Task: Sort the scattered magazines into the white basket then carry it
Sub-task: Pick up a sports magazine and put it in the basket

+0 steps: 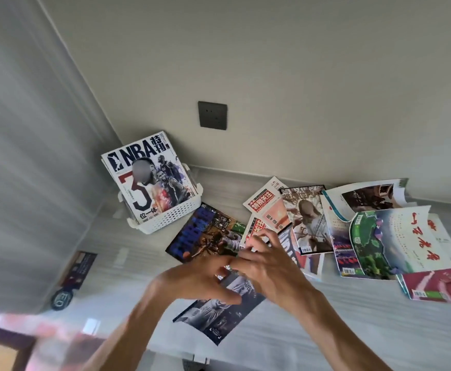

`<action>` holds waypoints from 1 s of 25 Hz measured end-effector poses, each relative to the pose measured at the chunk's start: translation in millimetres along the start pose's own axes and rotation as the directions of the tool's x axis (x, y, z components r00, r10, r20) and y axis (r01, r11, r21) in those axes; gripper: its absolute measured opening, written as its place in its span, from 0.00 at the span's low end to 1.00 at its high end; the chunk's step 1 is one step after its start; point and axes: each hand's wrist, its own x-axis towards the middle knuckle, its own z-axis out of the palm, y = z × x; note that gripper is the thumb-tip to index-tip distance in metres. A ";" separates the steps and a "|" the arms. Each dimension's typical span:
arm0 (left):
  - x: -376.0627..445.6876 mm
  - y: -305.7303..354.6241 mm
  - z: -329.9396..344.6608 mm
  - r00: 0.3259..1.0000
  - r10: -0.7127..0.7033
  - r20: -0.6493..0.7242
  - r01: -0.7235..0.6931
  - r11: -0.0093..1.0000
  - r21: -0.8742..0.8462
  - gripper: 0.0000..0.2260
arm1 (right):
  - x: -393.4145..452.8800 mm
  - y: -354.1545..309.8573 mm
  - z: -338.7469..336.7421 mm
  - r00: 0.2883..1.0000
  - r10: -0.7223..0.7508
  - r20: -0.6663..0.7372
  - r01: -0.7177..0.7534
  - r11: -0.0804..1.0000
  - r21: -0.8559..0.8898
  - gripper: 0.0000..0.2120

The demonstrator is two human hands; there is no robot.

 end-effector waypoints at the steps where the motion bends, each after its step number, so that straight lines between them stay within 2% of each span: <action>1: 3.5 -0.5 6.4 0.993 0.004 -0.119 0.018 0.983 0.183 0.09 | 8.3 -8.2 2.1 0.999 -0.001 -0.053 0.001 1.000 -0.006 0.18; 2: 3.6 -0.2 10.1 0.951 0.042 -0.306 0.057 0.950 0.307 0.06 | 15.5 -12.9 4.9 0.987 0.052 -0.154 -0.054 0.999 -0.005 0.18; 3: 2.4 -5.5 11.3 0.892 0.049 -0.448 0.103 0.946 0.307 0.10 | 20.2 -12.8 7.5 0.946 0.164 -0.281 -0.160 0.986 0.038 0.18; 4: 0.2 -16.1 8.5 0.848 0.045 -0.527 0.094 0.968 0.233 0.13 | 23.4 -8.0 10.1 0.862 0.317 -0.396 -0.287 0.948 0.135 0.19; 5: -4.4 -28.7 2.8 0.832 0.041 -0.553 0.027 0.993 0.115 0.15 | 23.8 -1.0 12.7 0.743 0.500 -0.444 -0.415 0.865 0.281 0.24; 6: -11.3 -42.4 -4.2 0.836 0.032 -0.548 -0.068 0.997 -0.045 0.15 | 22.9 6.1 15.5 0.624 0.696 -0.354 -0.510 0.707 0.490 0.30; 7: -18.9 -52.9 -10.6 0.842 0.032 -0.539 -0.179 0.958 -0.222 0.12 | 21.9 10.9 20.4 0.528 0.842 -0.112 -0.552 0.440 0.709 0.35; 8: -27.1 -61.2 -16.6 0.844 0.027 -0.536 -0.265 0.889 -0.373 0.07 | 22.8 10.6 26.6 0.477 0.853 0.210 -0.542 0.098 0.834 0.38; 9: -32.8 -67.5 -22.3 0.850 0.008 -0.526 -0.310 0.816 -0.488 0.04 | 24.1 8.9 33.1 0.491 0.738 0.463 -0.500 -0.197 0.843 0.35; 10: -35.0 -73.7 -26.8 0.858 -0.013 -0.514 -0.323 0.764 -0.558 0.03 | 25.7 7.7 40.3 0.537 0.623 0.568 -0.448 -0.360 0.818 0.27; 11: -34.3 -79.5 -31.4 0.853 -0.044 -0.521 -0.314 0.753 -0.578 0.04 | 28.8 7.4 46.8 0.584 0.580 0.568 -0.427 -0.375 0.823 0.19; 13: -28.7 -93.3 -40.8 0.765 -0.169 -0.622 -0.246 0.815 -0.524 0.10 | 39.1 2.7 56.6 0.640 0.571 0.514 -0.454 -0.258 0.853 0.07; 15: -25.6 -112.8 -43.9 0.661 -0.296 -0.690 -0.163 0.841 -0.516 0.11 | 46.4 -9.7 67.0 0.672 0.523 0.524 -0.539 -0.140 0.830 0.04; 16: -27.2 -124.3 -42.8 0.641 -0.325 -0.696 -0.138 0.843 -0.520 0.12 | 47.7 -19.8 76.3 0.681 0.491 0.544 -0.587 -0.079 0.806 0.04; 19: -34.3 -155.4 -35.1 0.645 -0.353 -0.678 -0.062 0.860 -0.506 0.18 | 46.5 -48.8 102.0 0.655 0.512 0.556 -0.695 0.118 0.709 0.07; 23: -34.1 -165.0 -40.8 0.640 -0.321 -0.698 -0.062 0.884 -0.463 0.19 | 52.5 -53.0 105.4 0.621 0.585 0.521 -0.703 0.122 0.701 0.09; 25: -33.5 -156.8 -51.0 0.611 -0.296 -0.734 -0.114 0.885 -0.452 0.18 | 67.3 -47.1 95.0 0.634 0.602 0.485 -0.685 0.148 0.713 0.08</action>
